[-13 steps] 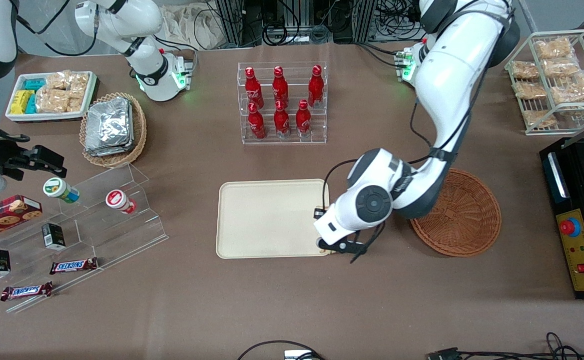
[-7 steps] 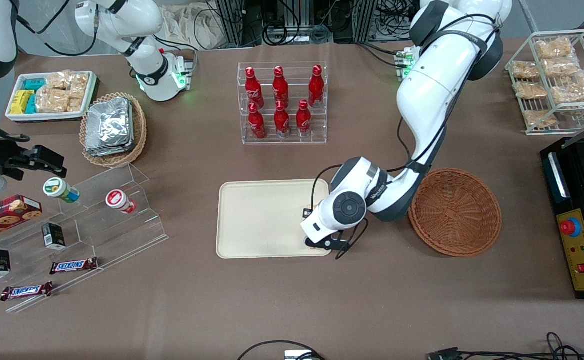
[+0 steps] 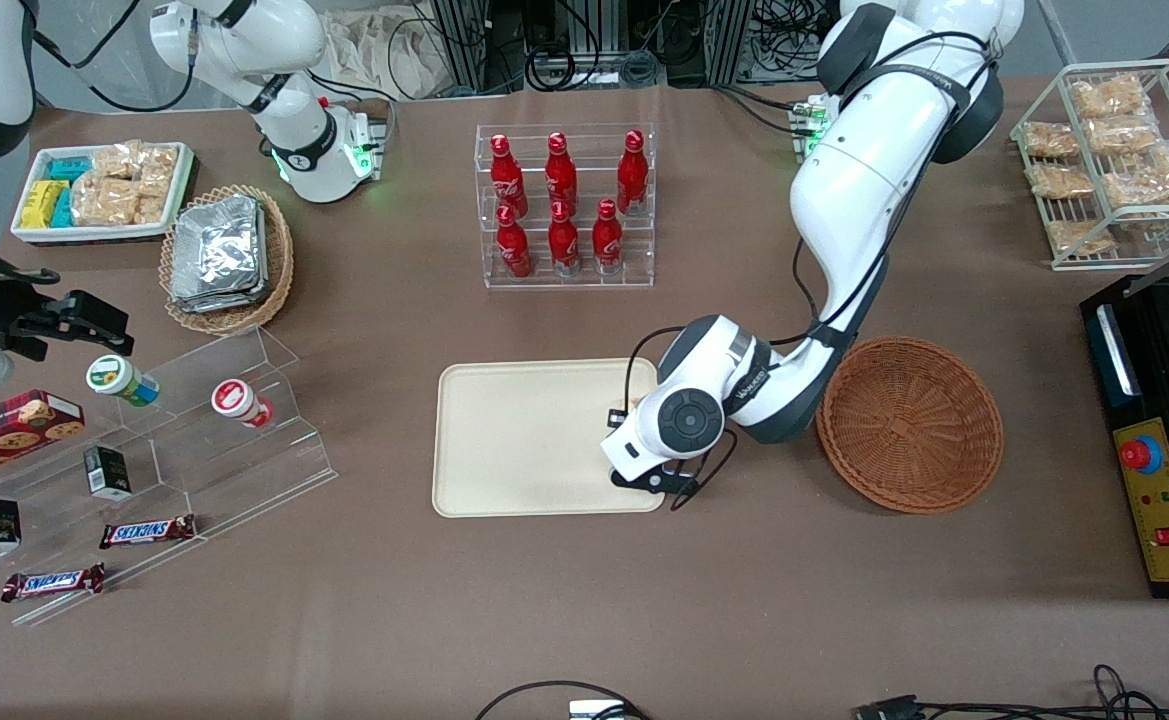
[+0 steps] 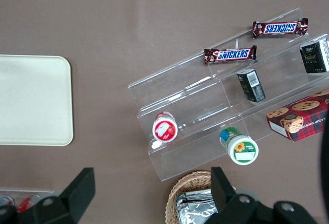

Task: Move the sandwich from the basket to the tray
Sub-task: 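Lower the sandwich onto the tray and open the left gripper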

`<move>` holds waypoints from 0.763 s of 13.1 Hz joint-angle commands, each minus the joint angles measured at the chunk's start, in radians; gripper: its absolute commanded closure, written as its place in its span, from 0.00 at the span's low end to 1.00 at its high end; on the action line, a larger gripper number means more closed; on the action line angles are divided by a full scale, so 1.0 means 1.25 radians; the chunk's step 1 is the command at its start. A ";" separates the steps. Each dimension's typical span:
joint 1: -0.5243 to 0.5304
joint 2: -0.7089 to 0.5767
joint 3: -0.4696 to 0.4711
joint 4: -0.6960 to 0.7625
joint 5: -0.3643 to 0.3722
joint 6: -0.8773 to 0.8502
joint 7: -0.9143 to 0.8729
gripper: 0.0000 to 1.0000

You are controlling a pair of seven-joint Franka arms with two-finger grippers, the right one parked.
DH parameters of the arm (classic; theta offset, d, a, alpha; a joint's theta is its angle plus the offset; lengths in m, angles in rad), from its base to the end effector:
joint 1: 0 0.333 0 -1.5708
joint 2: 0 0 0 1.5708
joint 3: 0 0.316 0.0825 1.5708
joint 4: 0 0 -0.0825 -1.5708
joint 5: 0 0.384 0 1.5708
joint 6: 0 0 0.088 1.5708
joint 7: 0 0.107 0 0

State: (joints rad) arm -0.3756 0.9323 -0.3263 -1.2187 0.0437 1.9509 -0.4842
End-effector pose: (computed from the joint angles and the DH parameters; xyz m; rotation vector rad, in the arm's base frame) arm 0.6037 -0.4251 0.2139 3.0055 -0.2000 -0.3916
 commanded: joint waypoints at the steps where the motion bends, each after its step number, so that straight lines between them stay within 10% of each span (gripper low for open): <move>1: 0.002 -0.035 0.007 -0.004 0.008 -0.012 -0.018 0.00; 10: 0.171 -0.343 0.009 -0.010 0.014 -0.364 -0.003 0.00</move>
State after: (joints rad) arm -0.2033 0.6004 -0.3160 -1.1878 0.0496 1.6020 -0.4879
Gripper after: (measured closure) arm 0.000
